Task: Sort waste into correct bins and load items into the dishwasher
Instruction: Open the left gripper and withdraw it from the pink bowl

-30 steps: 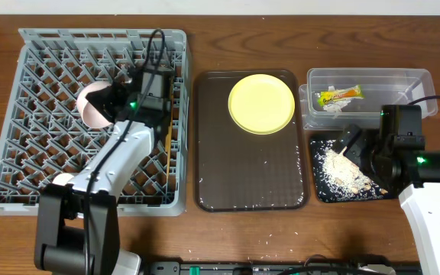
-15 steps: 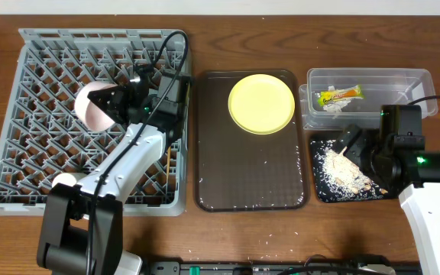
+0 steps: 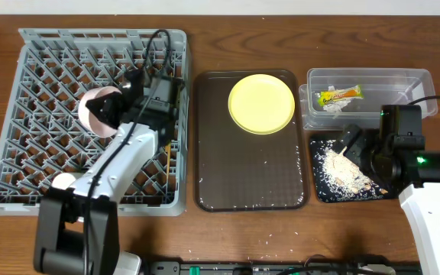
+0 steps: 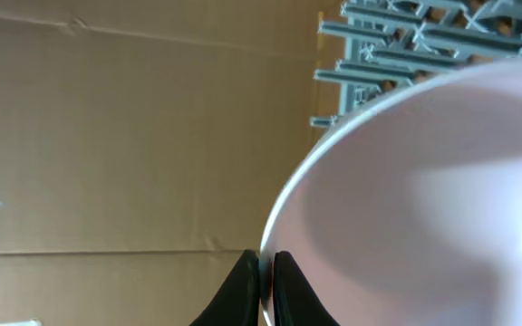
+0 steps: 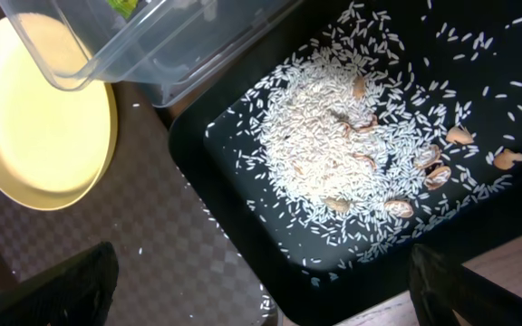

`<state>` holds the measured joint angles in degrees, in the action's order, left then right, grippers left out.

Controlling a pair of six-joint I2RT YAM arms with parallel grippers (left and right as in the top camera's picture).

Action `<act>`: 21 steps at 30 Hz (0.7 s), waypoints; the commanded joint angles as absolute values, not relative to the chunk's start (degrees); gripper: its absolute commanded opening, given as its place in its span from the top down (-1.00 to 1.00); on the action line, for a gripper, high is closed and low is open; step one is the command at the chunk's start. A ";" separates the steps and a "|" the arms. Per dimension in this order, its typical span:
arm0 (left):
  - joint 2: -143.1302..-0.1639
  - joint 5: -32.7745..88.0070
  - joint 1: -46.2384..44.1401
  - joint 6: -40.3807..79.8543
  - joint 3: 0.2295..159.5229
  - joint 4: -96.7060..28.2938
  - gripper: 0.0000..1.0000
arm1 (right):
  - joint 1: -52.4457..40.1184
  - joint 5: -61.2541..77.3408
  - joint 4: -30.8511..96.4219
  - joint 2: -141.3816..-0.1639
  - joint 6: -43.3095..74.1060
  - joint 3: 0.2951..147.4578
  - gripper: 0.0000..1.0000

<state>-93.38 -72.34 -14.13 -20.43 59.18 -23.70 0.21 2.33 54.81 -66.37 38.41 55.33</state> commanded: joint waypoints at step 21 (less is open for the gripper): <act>-85.54 -57.39 -6.39 -5.19 58.85 -26.50 0.85 | 0.47 1.74 54.92 -66.39 38.92 55.44 -0.99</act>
<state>-86.13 -59.40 -6.44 -6.20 59.16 -26.59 0.21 2.33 54.85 -66.37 38.41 55.33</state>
